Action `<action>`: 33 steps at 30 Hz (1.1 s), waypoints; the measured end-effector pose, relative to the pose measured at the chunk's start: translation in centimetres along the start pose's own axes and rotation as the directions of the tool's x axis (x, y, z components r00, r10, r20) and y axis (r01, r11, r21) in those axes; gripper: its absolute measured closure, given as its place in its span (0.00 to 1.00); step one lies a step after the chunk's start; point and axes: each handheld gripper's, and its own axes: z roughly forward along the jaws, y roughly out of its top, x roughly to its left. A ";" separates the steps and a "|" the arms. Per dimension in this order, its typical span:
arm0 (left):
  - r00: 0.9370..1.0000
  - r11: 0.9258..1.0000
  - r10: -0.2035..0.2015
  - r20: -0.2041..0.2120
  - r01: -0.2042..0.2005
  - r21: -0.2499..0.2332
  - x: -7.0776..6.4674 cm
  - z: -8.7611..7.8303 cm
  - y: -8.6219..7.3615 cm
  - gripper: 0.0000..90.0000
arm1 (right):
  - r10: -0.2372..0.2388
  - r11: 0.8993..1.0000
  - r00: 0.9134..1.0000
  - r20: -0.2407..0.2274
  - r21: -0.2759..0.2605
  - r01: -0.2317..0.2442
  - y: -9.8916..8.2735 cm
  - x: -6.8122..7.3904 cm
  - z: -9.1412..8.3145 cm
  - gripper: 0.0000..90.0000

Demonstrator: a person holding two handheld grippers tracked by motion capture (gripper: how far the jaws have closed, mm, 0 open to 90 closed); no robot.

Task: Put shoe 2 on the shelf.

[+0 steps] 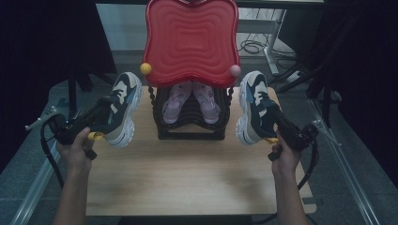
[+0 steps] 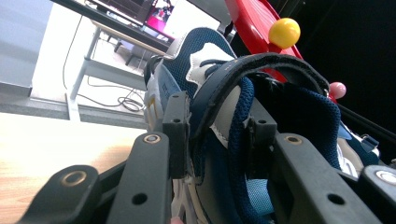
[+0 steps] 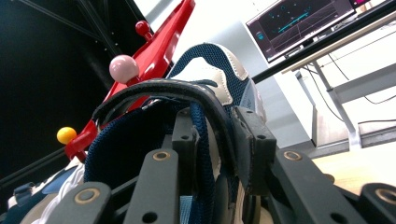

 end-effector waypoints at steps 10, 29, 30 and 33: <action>1.000 0.999 0.021 -0.014 -0.022 -0.026 -0.4 0.3 1.0 0.76 | -0.004 1.000 1.000 -0.006 -0.015 0.004 1.4 0.6 0.5 0.80; 1.000 0.996 0.018 0.021 -0.016 -0.087 -2.1 1.3 4.4 0.76 | -0.035 0.998 0.999 -0.017 -0.055 0.034 5.1 2.6 1.4 0.80; 1.000 0.996 0.018 0.021 -0.016 -0.087 -2.1 1.3 4.4 0.76 | -0.035 0.998 0.999 -0.017 -0.055 0.034 5.1 2.6 1.4 0.80; 1.000 0.995 0.023 0.019 -0.021 -0.095 -2.3 1.3 4.8 0.76 | -0.045 0.997 0.999 -0.019 -0.057 0.044 5.8 2.9 1.4 0.80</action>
